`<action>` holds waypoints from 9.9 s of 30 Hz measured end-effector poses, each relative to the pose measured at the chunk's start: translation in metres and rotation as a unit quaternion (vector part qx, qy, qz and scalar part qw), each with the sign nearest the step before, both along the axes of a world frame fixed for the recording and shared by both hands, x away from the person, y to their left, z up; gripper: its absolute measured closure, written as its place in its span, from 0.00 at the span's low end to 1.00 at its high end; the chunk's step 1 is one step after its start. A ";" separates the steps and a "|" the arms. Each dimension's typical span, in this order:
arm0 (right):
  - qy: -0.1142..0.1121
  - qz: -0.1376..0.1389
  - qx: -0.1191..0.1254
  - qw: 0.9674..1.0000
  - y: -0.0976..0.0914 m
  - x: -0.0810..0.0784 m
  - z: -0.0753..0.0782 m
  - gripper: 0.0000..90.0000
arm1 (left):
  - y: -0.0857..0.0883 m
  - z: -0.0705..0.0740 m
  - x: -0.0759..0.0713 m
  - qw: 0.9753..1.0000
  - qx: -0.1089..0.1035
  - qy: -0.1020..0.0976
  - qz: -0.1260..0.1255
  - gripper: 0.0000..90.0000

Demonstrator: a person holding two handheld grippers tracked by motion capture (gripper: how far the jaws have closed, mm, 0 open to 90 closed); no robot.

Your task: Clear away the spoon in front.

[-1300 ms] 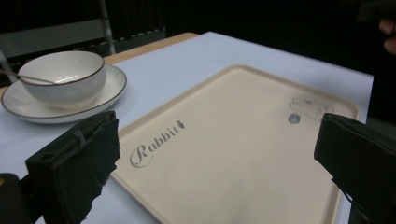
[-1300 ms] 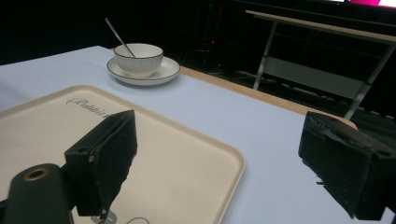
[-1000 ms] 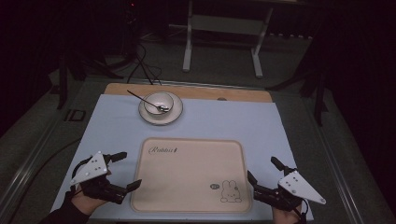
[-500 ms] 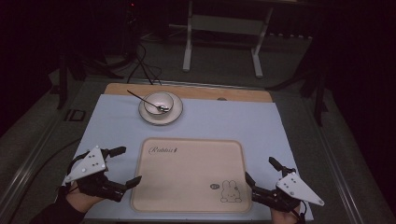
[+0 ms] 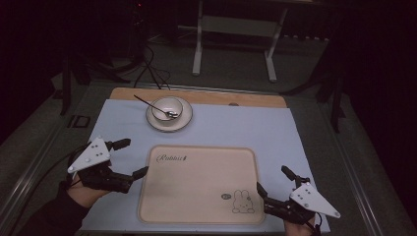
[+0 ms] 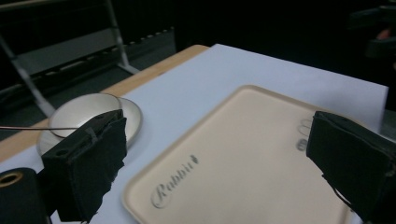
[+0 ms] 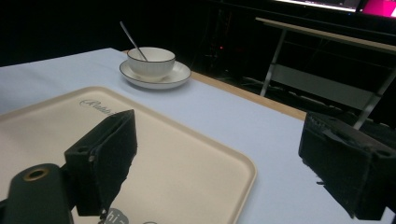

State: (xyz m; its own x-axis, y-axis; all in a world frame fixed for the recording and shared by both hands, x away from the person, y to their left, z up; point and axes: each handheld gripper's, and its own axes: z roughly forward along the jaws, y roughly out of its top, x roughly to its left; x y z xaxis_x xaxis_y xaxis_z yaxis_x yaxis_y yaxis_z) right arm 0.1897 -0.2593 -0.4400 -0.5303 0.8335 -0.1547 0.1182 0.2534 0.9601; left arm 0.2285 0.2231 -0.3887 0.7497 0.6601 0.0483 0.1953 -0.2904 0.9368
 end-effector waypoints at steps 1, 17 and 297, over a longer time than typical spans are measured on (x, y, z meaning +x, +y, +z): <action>0.000 0.000 0.000 1.000 0.000 0.000 0.000 0.13 | 0.001 0.001 0.002 1.000 -0.002 0.000 0.002 0.07; -0.003 0.002 0.000 1.000 0.000 -0.001 0.000 0.13 | 0.006 -0.005 0.045 0.998 -0.039 0.020 0.044 0.14; 0.025 0.036 -0.004 0.999 0.008 0.004 -0.007 0.13 | -0.050 -0.065 0.125 0.924 0.001 0.272 -0.269 0.99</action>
State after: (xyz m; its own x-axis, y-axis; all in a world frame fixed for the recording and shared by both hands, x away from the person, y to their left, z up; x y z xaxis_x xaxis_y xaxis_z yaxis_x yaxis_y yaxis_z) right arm 0.1934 -0.2517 -0.4465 -0.5959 0.7920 -0.1330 0.1472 0.2705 0.9514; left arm 0.3533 0.1732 -0.4541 0.8834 0.1845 -0.4308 0.4632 -0.4840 0.7424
